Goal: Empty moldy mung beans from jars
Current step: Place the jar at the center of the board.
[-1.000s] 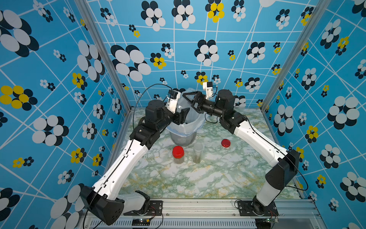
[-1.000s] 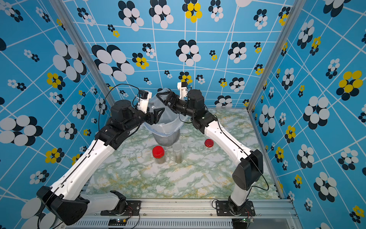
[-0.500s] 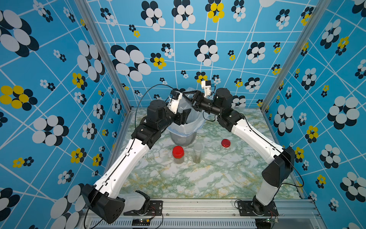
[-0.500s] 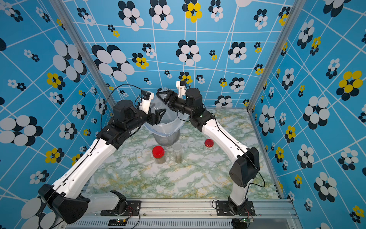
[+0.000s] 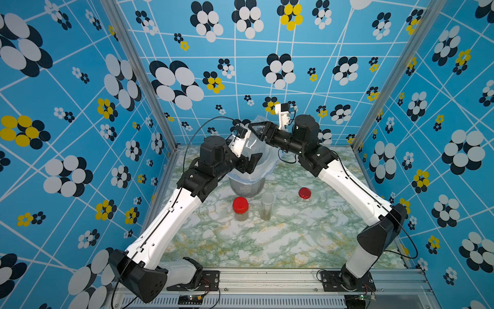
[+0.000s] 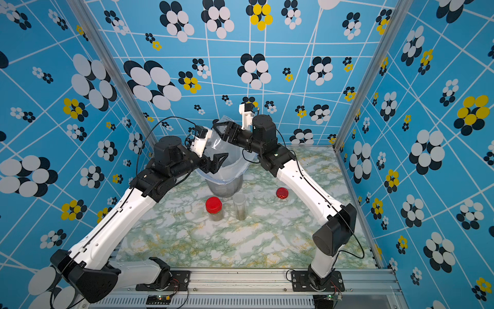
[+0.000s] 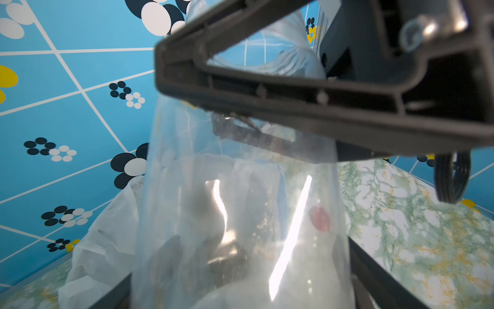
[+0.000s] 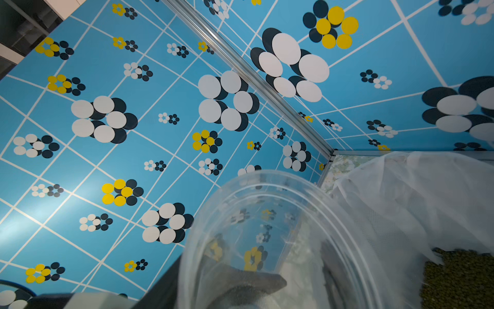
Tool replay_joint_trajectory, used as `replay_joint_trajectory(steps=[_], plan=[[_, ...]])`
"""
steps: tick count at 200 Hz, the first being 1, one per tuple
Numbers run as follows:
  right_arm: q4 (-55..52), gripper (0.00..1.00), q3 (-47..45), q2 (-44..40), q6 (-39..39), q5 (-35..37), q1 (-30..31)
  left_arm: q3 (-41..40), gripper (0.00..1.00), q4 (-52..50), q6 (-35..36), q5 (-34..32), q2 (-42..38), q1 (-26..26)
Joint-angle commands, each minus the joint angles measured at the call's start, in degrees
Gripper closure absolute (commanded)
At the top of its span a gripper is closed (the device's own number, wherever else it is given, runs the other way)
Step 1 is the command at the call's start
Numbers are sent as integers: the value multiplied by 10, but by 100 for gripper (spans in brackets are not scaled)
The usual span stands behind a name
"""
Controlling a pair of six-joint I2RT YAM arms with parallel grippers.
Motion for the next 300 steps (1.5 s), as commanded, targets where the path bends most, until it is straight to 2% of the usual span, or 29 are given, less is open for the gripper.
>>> replay_joint_trajectory(steps=[1, 61, 97, 131, 149, 174, 195, 231, 244, 257, 300], plan=[[-60, 40, 22, -46, -90, 74, -1, 24, 4, -23, 15, 18, -23, -5], [-116, 41, -61, -146, -228, 229, -4, 32, 1, -69, 14, -4, -41, -6], [-88, 42, -183, -204, -266, 296, -11, 7, 0, -84, 14, -32, -70, -11], [-77, 43, -274, -220, -326, 392, -12, -17, 1, -110, 8, -60, -92, -25], [-35, 44, -344, -230, -338, 439, -21, -50, 1, -106, -1, -67, -116, -29], [37, 45, -431, -235, -339, 454, -37, -84, 1, -107, -21, -64, -153, -37], [74, 45, -469, -221, -333, 458, -48, -108, 1, -110, -35, -56, -181, -46], [133, 43, -506, -154, -316, 454, -62, -141, 1, -124, -49, -57, -197, -60], [176, 42, -523, -125, -324, 428, -66, -158, 0, -123, -49, -62, -202, -66], [198, 41, -523, -91, -336, 413, -67, -179, 1, -114, -54, -74, -210, -71], [197, 41, -497, -17, -325, 427, -68, -214, 1, -105, -71, -77, -222, -78]])
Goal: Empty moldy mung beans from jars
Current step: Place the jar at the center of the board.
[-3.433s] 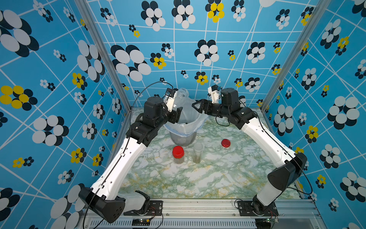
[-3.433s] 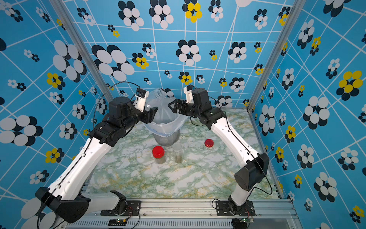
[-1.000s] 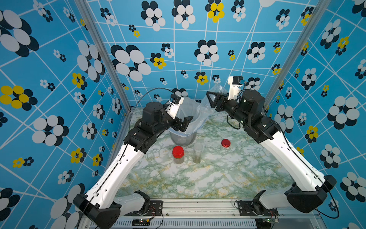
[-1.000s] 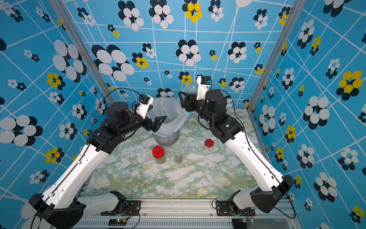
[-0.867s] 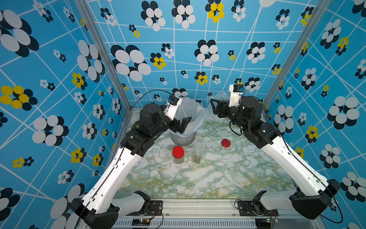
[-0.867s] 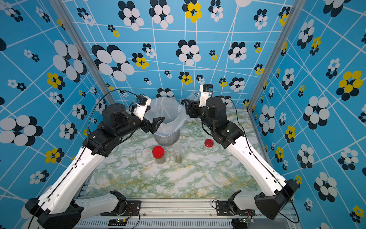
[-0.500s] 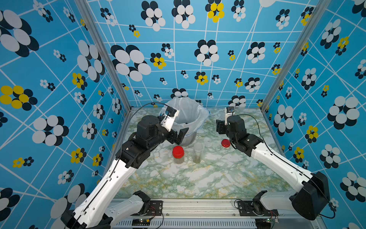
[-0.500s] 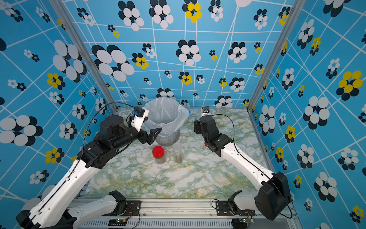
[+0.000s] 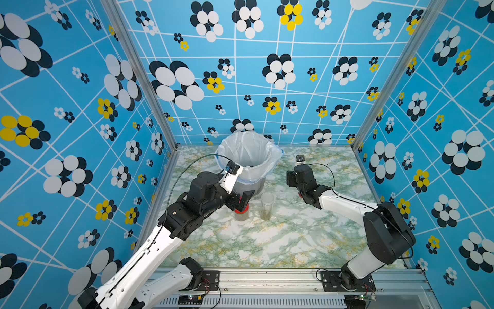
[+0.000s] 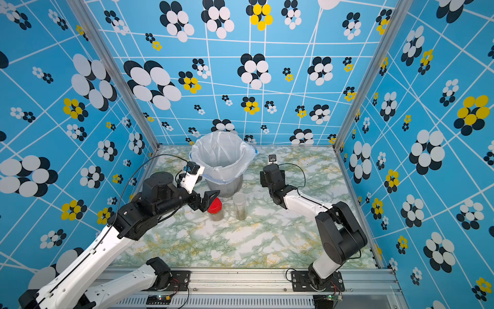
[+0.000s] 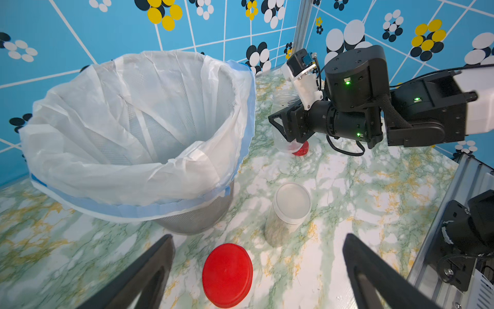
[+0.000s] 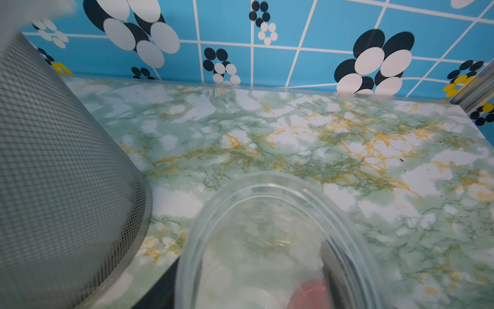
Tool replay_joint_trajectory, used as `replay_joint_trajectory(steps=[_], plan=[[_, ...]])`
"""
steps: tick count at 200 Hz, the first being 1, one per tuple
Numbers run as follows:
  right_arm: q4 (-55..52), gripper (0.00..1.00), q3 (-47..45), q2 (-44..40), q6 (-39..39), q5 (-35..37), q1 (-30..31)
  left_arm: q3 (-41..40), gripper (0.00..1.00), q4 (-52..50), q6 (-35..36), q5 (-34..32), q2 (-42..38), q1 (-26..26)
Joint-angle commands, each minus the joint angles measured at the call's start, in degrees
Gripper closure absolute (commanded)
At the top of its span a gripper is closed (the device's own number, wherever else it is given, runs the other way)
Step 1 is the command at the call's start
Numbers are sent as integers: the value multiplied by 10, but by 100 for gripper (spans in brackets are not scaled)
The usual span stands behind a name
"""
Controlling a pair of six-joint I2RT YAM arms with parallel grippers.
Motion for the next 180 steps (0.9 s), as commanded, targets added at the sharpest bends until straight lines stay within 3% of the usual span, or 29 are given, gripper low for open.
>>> replay_joint_trajectory(steps=[1, 70, 106, 131, 180], plan=[[28, 41, 17, 20, 5, 5, -3, -10, 1, 5, -15, -12, -13, -6], [-45, 36, 62, 77, 48, 25, -4, -16, 1, 15, -24, -37, -13, -10], [-64, 24, 64, 95, 70, 33, -4, -13, 0, 20, -23, -43, -12, -11], [-53, 24, 54, 99, 76, 30, -4, -18, 1, 21, -25, -48, -16, -11], [-27, 11, 36, 95, 76, 29, -3, -24, 1, 24, -31, -49, -15, -13]])
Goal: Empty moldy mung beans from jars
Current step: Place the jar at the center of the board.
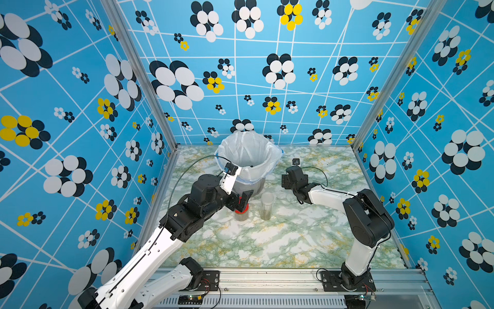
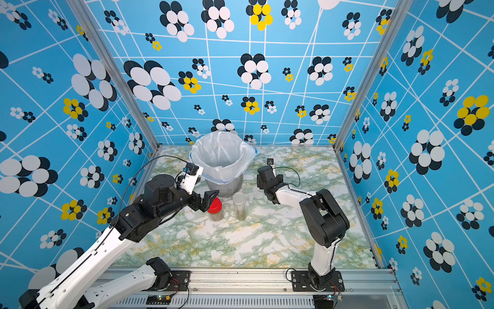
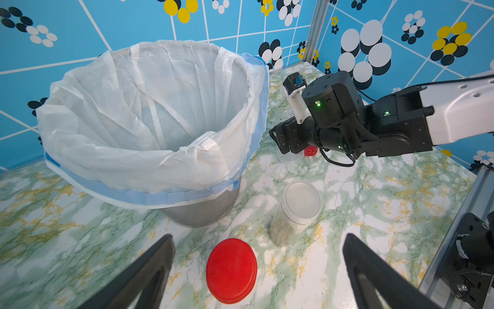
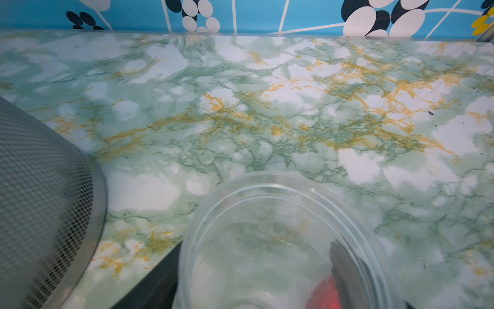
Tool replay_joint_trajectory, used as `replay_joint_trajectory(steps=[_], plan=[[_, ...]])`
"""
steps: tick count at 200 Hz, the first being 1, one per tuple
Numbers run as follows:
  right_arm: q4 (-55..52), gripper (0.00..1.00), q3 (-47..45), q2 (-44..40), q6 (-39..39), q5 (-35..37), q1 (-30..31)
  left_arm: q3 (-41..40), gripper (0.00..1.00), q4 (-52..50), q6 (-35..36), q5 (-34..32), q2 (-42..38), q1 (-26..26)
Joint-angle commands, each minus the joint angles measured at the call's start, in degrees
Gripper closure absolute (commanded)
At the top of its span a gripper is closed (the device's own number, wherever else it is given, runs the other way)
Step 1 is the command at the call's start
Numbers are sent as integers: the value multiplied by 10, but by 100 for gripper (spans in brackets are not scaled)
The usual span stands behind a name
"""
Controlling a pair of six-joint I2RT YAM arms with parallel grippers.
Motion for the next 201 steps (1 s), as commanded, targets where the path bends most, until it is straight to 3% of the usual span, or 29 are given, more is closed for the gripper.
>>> replay_joint_trajectory(steps=[1, 96, 144, 170, 201], plan=[[13, 11, -14, -2, 7, 11, -2, -10, 0, 12, -11, -8, -6, -5], [-30, 8, -27, -91, 22, 5, 18, -22, 1, 28, -22, -1, 15, -9], [-70, 9, -93, -234, 12, -146, 27, -35, 0, 25, -18, 6, 18, -8], [-38, 8, -159, -318, -39, -272, 33, -51, 1, 16, -4, 23, 13, -8], [-43, 6, -183, -342, -97, -372, 51, -78, 1, 15, 6, 49, 4, -10]])
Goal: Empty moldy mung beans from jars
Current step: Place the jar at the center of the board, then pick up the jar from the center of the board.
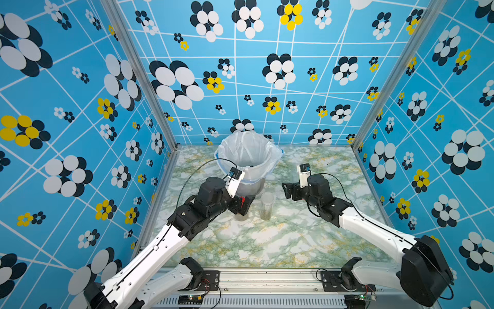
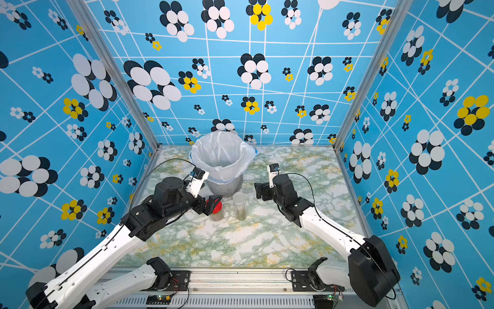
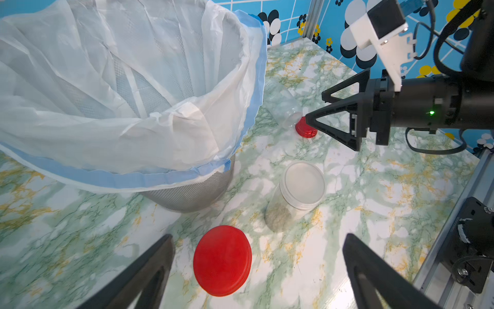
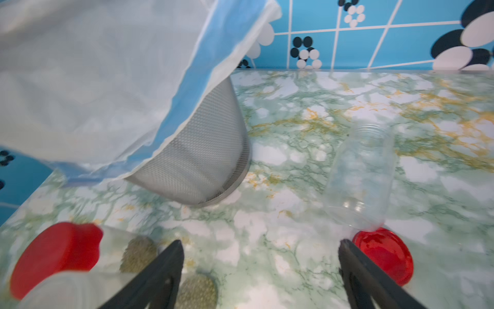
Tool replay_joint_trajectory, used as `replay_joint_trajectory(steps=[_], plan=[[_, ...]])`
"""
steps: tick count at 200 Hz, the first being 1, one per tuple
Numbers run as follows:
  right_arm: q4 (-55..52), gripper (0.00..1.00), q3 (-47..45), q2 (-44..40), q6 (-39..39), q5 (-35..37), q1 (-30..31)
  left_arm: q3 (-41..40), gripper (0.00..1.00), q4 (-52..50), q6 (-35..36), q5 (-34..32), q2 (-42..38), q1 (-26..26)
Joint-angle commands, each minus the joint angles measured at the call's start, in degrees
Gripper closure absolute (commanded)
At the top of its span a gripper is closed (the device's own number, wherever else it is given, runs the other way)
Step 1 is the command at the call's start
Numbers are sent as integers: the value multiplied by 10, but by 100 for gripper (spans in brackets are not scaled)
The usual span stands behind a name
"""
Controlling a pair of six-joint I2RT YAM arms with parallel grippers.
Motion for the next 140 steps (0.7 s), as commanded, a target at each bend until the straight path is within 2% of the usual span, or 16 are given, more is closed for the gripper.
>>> replay_joint_trajectory(steps=[1, 26, 92, 140], plan=[[-9, 6, -8, -4, -59, -124, 17, -23, 1, -2, 15, 31, -10, -6], [1, 6, -14, -16, -67, -169, 36, -35, 1, -16, 22, 36, -7, -8], [9, 5, -53, -91, -46, -194, 61, -45, 1, -17, 30, 34, 14, -9], [36, 4, -46, -43, -41, -174, 75, -57, 1, 4, 16, 30, 15, -9]])
